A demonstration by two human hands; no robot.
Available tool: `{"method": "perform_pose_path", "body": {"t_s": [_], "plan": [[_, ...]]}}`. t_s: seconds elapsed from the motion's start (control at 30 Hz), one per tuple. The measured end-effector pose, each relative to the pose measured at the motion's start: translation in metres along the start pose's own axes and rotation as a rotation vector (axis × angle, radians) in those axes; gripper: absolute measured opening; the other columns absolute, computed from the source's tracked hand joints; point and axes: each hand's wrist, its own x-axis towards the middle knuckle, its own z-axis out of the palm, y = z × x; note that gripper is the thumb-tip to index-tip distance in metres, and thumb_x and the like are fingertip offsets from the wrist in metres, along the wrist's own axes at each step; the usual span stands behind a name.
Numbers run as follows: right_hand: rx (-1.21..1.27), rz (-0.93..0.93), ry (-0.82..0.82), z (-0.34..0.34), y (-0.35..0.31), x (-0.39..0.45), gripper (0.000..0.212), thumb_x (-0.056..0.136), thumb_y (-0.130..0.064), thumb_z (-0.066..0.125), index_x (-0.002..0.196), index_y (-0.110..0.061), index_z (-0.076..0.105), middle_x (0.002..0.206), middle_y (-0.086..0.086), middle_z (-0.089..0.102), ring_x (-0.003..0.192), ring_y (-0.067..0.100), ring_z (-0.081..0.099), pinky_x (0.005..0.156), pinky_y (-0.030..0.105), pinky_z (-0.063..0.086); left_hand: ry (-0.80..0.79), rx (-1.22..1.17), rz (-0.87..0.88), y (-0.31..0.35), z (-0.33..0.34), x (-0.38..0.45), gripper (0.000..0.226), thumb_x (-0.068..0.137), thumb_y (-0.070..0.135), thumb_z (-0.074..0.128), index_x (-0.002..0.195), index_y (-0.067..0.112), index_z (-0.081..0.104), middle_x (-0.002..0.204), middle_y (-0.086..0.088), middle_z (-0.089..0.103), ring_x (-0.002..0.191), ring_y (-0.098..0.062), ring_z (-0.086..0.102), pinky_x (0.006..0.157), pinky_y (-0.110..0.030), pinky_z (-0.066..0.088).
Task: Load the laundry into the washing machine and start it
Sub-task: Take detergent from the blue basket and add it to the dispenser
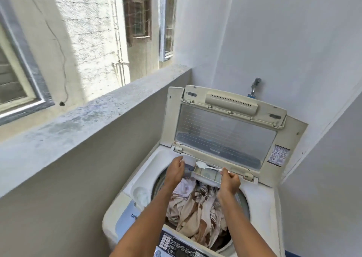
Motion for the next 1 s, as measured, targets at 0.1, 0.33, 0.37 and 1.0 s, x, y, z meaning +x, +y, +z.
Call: {"method": "perform_pose_path", "body": {"t_s": [0.1,0.33,0.37,1.0], "plan": [[0.080,-0.011,-0.175,0.001,-0.013,-0.035,0.009,0.085,-0.015,0.064,0.083,-0.008,0.059,0.081,0.007,0.064,0.071,0.019,0.054,0.052,0.026,0.039,0.197,-0.113,-0.023,0.008,-0.026,-0.040,0.036,0.101,0.019,0.037,0.133,0.007,0.051,0.137,-0.009,0.053,0.127,-0.023,0.048,0.104,-0.029,0.034],[0.279,0.040,-0.593,0.021,-0.051,-0.150,0.022,0.083,-0.009,0.064,0.064,-0.014,0.052,0.039,-0.008,0.057,0.030,0.000,0.039,0.031,0.013,0.028,0.697,-0.226,0.016,0.040,-0.124,-0.136,0.024,0.098,0.014,0.042,0.110,0.011,0.063,0.110,-0.007,0.067,0.102,-0.024,0.061,0.084,-0.029,0.044],[0.286,0.041,-0.648,0.023,-0.058,-0.175,0.025,0.083,-0.009,0.063,0.062,-0.014,0.051,0.035,-0.009,0.054,0.026,0.002,0.036,0.029,0.013,0.026,0.758,-0.215,0.020,0.044,-0.144,-0.152,0.025,0.099,0.016,0.041,0.110,0.012,0.063,0.110,-0.006,0.068,0.100,-0.023,0.062,0.082,-0.028,0.043],[0.032,-0.213,-1.122,0.058,-0.081,-0.491,0.019,0.080,-0.019,0.066,0.067,-0.017,0.052,0.064,0.001,0.068,0.057,0.014,0.063,0.050,0.024,0.039,1.190,0.469,0.151,0.035,-0.423,-0.342,0.035,0.093,0.023,0.032,0.110,0.010,0.061,0.104,-0.013,0.065,0.095,-0.030,0.059,0.083,-0.038,0.043]]}}
